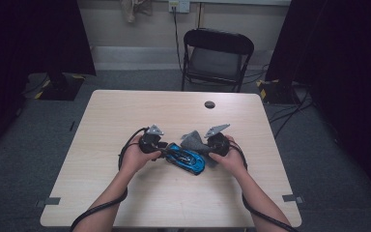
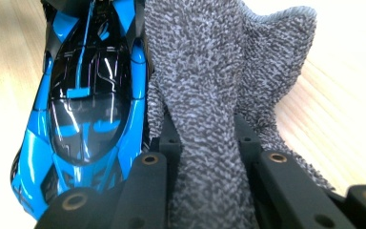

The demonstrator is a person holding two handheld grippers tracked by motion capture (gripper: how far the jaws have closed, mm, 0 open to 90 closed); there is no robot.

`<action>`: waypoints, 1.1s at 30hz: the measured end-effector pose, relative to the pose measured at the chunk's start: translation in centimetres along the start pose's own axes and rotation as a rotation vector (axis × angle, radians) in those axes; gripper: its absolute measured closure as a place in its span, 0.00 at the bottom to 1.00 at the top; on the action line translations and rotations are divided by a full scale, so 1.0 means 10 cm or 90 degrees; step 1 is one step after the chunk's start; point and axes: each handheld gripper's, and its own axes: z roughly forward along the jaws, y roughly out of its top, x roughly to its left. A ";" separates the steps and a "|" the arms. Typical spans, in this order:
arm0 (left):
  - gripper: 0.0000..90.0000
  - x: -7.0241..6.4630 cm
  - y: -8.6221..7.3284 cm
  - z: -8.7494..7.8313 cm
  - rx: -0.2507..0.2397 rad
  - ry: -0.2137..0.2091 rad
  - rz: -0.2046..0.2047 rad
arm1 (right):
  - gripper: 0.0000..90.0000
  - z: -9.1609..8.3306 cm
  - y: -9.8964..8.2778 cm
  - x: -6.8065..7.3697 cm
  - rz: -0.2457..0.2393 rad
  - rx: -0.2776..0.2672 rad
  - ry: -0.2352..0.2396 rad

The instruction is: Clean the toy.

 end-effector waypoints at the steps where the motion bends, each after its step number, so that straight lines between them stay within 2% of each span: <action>1: 0.66 -0.01 0.00 0.00 0.001 0.001 0.001 | 0.81 -0.01 -0.01 0.00 0.000 0.000 -0.001; 7: 0.67 -0.02 0.02 -0.01 0.011 0.010 0.005 | 0.81 -0.05 -0.02 0.01 -0.007 0.008 -0.006; 8: 0.75 -0.02 0.01 -0.01 0.010 0.012 0.002 | 0.81 -0.07 -0.04 0.02 -0.008 0.009 -0.009; 9: 0.77 -0.01 0.00 -0.04 0.018 0.021 0.012 | 0.81 -0.08 -0.05 0.02 -0.010 0.011 -0.009; 15: 0.77 0.02 -0.03 -0.06 0.007 0.028 0.008 | 0.81 -0.16 -0.10 0.03 -0.010 0.022 -0.013; 21: 0.77 0.03 -0.01 -0.07 0.016 0.035 0.011 | 0.82 -0.24 -0.14 0.02 0.001 0.030 -0.017; 24: 0.76 0.04 -0.02 -0.08 0.014 0.038 0.013 | 0.83 -0.29 -0.13 0.00 0.009 0.019 -0.031; 29: 0.76 0.05 -0.03 -0.07 0.010 0.031 0.007 | 0.83 -0.36 0.00 -0.04 0.028 -0.032 -0.045; 33: 0.76 0.05 -0.03 -0.07 0.011 0.031 0.014 | 0.83 -0.30 0.16 -0.05 0.031 -0.053 -0.052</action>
